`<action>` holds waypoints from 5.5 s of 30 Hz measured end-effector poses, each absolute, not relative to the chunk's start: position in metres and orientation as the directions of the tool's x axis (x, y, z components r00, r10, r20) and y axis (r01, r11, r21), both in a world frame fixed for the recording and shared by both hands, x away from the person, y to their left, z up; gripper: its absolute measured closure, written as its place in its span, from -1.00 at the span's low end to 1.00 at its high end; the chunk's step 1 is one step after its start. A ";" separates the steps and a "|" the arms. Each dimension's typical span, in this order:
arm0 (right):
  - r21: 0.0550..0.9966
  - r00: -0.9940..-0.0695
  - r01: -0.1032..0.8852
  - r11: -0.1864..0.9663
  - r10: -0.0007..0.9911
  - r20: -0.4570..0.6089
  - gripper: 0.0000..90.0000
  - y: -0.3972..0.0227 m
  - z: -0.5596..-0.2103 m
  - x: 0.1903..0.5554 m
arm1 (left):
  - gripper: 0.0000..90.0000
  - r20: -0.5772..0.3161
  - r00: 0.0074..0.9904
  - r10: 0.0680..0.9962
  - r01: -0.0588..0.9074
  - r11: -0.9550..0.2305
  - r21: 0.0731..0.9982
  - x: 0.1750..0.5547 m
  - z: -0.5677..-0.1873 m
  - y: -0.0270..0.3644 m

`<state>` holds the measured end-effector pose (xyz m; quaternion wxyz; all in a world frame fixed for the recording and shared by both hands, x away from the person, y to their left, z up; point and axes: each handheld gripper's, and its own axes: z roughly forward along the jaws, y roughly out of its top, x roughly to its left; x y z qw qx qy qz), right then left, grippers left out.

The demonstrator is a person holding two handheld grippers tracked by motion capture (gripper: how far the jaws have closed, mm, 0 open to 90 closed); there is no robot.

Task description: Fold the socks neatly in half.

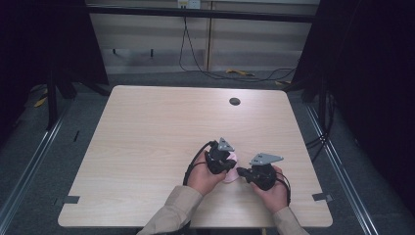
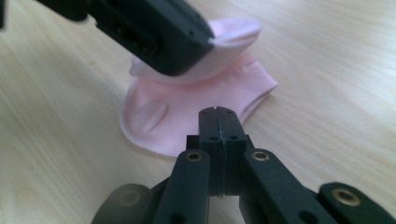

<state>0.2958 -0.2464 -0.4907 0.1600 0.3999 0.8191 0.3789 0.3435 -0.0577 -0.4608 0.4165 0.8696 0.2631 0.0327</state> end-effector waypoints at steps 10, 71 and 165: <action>0.735 -0.618 0.547 0.401 0.786 0.031 1.00 -0.258 -0.488 0.289 | 0.96 -0.172 0.857 0.486 0.437 -0.508 0.742 0.342 -0.464 -0.060; 0.720 -0.598 0.579 0.383 0.800 0.055 1.00 -0.256 -0.498 0.294 | 0.67 -0.148 0.847 0.511 0.443 -0.523 0.728 0.351 -0.490 -0.055; 0.734 -0.607 0.567 0.373 0.792 0.066 -0.35 -0.265 -0.491 0.307 | -0.51 -0.131 0.814 0.565 0.464 -0.498 0.733 0.325 -0.490 0.054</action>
